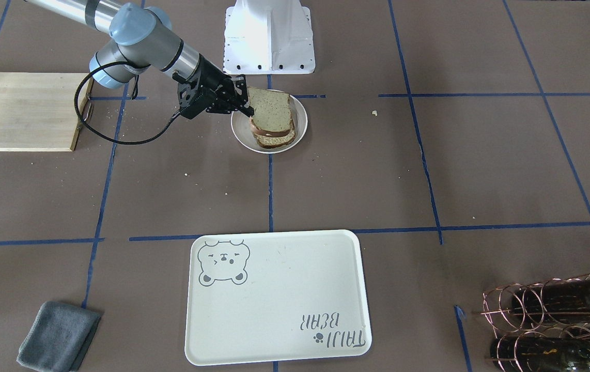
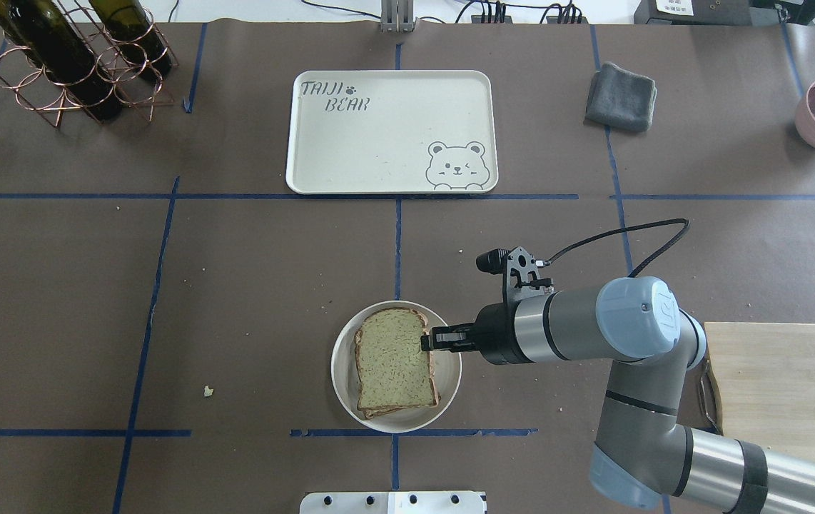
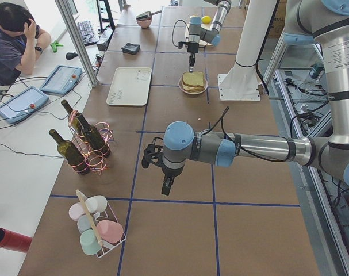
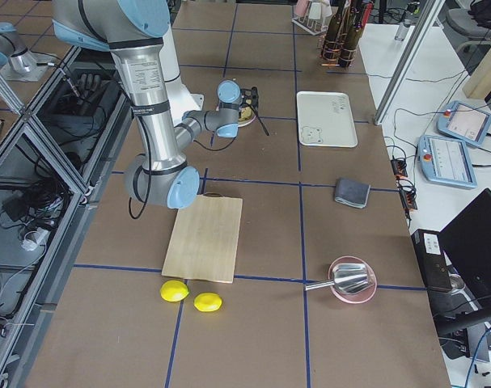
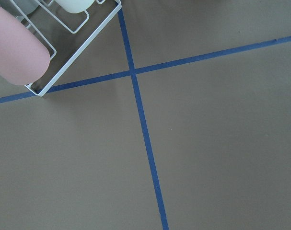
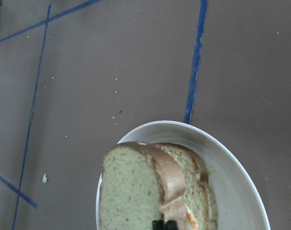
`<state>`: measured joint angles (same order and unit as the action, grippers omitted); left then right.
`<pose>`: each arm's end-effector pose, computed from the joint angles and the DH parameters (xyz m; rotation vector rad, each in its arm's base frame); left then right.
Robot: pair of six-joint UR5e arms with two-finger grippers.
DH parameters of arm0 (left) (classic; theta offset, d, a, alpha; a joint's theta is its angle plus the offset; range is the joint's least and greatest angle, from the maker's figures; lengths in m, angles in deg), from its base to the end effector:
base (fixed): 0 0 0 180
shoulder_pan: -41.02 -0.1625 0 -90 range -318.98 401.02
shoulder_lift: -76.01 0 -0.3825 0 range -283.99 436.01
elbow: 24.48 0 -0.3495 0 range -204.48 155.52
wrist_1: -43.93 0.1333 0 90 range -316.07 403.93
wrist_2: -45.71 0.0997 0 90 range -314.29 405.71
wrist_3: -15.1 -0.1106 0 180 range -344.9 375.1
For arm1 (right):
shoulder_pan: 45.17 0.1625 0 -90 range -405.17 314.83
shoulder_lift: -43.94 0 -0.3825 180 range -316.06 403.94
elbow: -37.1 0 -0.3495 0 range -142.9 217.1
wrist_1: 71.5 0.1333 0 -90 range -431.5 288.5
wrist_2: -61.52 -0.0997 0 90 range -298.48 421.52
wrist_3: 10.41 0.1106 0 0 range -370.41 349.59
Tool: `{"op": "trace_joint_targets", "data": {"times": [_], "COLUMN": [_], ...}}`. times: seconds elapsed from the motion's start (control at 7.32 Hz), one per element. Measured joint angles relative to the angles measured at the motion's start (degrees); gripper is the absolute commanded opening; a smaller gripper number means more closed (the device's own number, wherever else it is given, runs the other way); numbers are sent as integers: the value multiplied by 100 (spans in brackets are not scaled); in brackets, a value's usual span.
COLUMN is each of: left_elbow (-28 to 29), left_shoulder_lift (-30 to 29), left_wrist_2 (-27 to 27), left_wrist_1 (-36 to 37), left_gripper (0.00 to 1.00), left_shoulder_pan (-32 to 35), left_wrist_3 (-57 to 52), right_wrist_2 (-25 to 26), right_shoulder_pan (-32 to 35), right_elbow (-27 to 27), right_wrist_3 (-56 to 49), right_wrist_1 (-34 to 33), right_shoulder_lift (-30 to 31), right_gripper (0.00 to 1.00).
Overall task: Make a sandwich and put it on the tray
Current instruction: 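Open the right gripper and withdraw it away from the plate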
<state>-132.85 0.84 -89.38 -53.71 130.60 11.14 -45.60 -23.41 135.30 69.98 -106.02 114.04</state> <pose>-0.0523 -0.3643 0.5679 0.2092 0.7789 0.1490 -0.4778 -0.2992 0.2703 0.1562 -1.4555 -0.0451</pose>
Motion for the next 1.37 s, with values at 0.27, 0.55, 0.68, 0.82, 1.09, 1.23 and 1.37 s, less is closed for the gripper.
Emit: {"op": "trace_joint_targets", "data": {"times": [0.27, 0.55, 0.68, 0.82, 1.09, 1.23, 1.37], "left_elbow": [-8, -11, -8, -4, -66, -152, -228], "left_shoulder_lift": [23, 27, 28, 28, 28, 22, 7], "left_wrist_2": [0, 0, 0, 0, 1, 26, 53], "left_wrist_1": [0, 0, 0, 0, -4, -64, -209], "left_gripper": [100, 100, 100, 100, 100, 100, 100], "left_shoulder_pan": [5, 6, 7, 7, 32, 40, 35], "left_wrist_3": [0, 0, 0, 0, 0, 0, 2], "right_wrist_2": [8, 149, 249, 260, 114, -167, -558], "right_shoulder_pan": [-8, -13, 13, 102, 491, 851, 1299], "right_elbow": [-95, -130, -105, 19, 570, 755, 833], "right_wrist_3": [-6, -6, -6, -6, -24, -160, -519], "right_wrist_1": [-8, -20, -98, -390, -1758, -2608, -3361], "right_shoulder_lift": [-20, -18, -29, -64, -234, -369, -439], "right_gripper": [99, 100, 100, 100, 100, 100, 100]}}
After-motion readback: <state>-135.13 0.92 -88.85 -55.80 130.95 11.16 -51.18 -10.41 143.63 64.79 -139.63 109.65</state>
